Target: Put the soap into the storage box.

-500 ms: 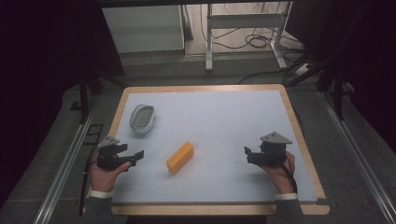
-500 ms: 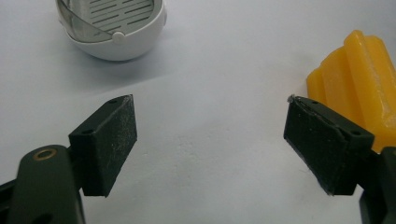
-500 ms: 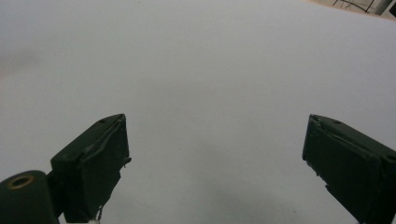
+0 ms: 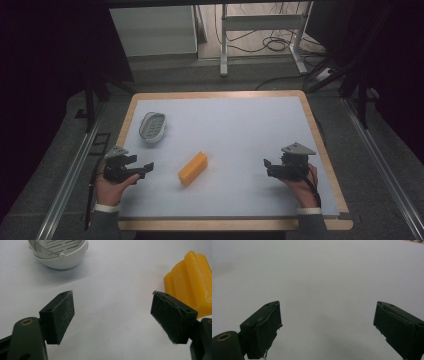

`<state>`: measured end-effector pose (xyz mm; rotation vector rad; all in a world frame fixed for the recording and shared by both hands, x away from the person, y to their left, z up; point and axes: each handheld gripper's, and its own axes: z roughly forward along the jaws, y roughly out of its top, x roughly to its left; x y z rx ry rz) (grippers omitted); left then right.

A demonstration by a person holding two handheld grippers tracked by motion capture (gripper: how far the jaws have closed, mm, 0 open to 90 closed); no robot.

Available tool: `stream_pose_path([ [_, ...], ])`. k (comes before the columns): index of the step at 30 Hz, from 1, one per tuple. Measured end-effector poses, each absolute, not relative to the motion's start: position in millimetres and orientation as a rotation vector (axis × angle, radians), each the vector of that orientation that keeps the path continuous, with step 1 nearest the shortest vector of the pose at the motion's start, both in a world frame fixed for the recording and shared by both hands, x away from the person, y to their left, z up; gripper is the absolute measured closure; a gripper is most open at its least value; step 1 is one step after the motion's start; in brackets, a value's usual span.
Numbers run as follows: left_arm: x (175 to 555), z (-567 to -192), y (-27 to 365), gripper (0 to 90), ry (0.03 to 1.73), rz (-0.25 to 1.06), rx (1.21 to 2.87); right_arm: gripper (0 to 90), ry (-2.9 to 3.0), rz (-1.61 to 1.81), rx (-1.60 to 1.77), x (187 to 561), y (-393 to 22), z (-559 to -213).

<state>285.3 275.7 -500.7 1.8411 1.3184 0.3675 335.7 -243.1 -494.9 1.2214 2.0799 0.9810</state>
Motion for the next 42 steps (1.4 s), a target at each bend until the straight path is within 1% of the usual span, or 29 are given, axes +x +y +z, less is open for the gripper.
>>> stream_pose_path([
  [4, 279, -495, 271, 19.5, 1.294, 0.379, 1.887, 7.7, 2.101, 0.967, 1.232, 337, -244, -497],
  [12, 278, -481, 270, 18.1, 1.305, 0.393, 1.903, 7.7, 2.078, 0.995, 1.239, 336, -252, -494],
  [16, 280, -457, 266, 17.6, 1.29, 0.43, 1.92, 7.8, 2.087, 1.013, 1.234, 337, -252, -493],
  [22, 281, -442, 261, 17.0, 1.265, 0.433, 1.973, 7.8, 2.074, 1.013, 1.24, 336, -254, -490],
  [28, 280, -436, 266, 17.0, 1.26, 0.429, 1.96, 7.7, 2.065, 0.998, 1.254, 336, -257, -490],
  [42, 282, -427, 258, 17.6, 1.236, 0.401, 2.034, 8.3, 2.058, 1.001, 1.251, 335, -260, -491],
])
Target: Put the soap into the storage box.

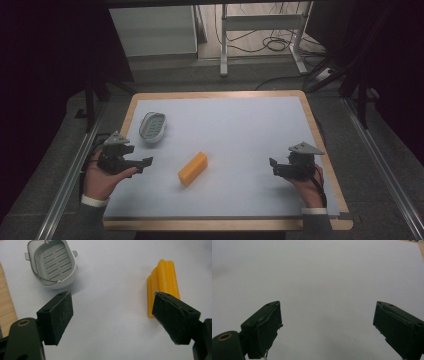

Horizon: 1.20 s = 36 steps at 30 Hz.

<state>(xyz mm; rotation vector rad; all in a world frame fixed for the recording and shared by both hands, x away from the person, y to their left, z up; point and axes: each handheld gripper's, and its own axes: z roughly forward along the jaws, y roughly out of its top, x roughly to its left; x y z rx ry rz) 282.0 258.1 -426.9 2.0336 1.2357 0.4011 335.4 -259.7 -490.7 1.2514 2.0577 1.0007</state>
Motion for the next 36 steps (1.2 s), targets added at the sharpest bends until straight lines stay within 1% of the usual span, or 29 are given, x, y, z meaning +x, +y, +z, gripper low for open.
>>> stream_pose_path([
  [9, 289, -425, 238, 18.2, 1.202, 0.368, 2.085, 8.5, 2.056, 0.995, 1.258, 335, -262, -491],
  [20, 301, -419, 222, 18.0, 1.172, 0.362, 2.118, 8.9, 2.052, 0.99, 1.253, 335, -264, -490],
  [36, 312, -416, 181, 17.1, 1.106, 0.35, 2.203, 10.2, 2.039, 0.972, 1.276, 334, -266, -490],
])
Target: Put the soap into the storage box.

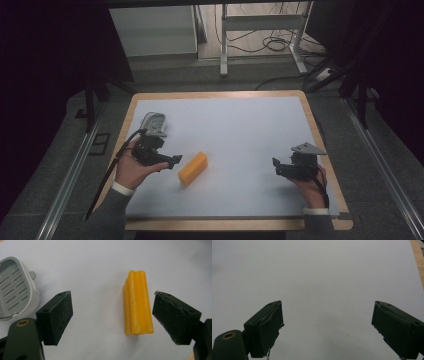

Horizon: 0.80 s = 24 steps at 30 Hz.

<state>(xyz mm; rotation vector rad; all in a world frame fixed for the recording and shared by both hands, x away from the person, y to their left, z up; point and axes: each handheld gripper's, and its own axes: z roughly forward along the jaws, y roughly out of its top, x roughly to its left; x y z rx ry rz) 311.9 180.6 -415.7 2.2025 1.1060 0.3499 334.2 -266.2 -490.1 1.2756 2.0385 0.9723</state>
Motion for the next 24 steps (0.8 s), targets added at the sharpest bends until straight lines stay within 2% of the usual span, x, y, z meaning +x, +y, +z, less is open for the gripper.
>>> stream_pose_path([
  [24, 323, -442, 136, 16.8, 1.054, 0.271, 2.33, 10.2, 2.018, 0.94, 1.312, 335, -269, -493],
])
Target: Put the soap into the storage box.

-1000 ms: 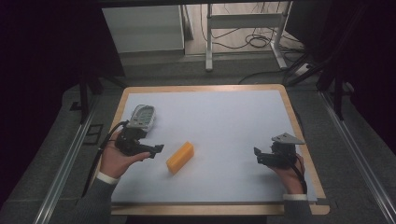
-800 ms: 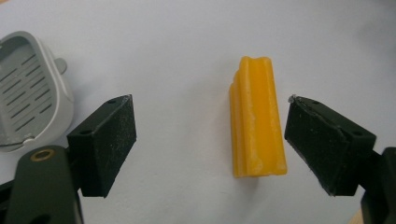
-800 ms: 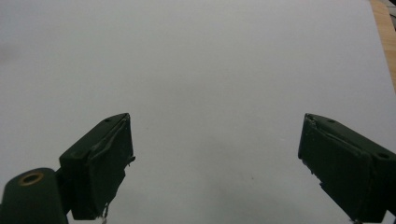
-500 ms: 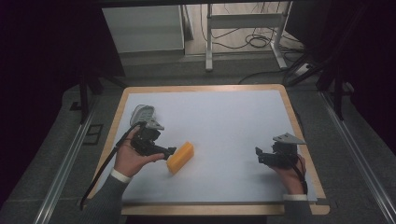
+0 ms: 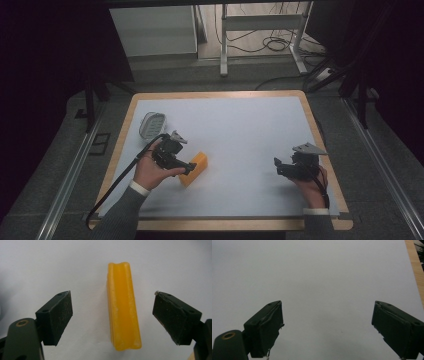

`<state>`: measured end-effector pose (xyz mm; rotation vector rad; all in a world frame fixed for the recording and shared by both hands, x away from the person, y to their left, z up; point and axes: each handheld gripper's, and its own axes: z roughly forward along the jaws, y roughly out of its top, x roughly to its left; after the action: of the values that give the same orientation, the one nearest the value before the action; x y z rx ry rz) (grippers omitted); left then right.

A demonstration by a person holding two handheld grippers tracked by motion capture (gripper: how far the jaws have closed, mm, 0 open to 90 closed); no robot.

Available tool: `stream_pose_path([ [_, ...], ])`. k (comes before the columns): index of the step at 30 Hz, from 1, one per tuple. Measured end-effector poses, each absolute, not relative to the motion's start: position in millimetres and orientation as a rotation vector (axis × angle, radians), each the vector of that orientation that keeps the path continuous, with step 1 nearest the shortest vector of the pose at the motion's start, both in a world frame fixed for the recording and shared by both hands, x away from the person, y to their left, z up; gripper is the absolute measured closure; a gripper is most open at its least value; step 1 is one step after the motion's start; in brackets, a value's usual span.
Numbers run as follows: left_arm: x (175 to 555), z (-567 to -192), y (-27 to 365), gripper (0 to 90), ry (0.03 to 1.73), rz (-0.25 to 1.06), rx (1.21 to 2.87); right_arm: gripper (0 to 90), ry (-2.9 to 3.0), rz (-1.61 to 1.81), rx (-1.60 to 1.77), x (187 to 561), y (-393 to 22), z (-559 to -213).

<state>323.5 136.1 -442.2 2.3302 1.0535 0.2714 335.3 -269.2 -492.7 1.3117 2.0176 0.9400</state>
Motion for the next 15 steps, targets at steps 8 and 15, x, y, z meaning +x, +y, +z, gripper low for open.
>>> stream_pose_path([
  [8, 328, -450, 123, 17.5, 1.039, 0.265, 2.374, 10.2, 2.005, 0.942, 1.316, 335, -270, -492],
  [15, 334, -460, 118, 19.1, 1.065, 0.244, 2.39, 10.2, 2.008, 0.937, 1.32, 335, -270, -493],
])
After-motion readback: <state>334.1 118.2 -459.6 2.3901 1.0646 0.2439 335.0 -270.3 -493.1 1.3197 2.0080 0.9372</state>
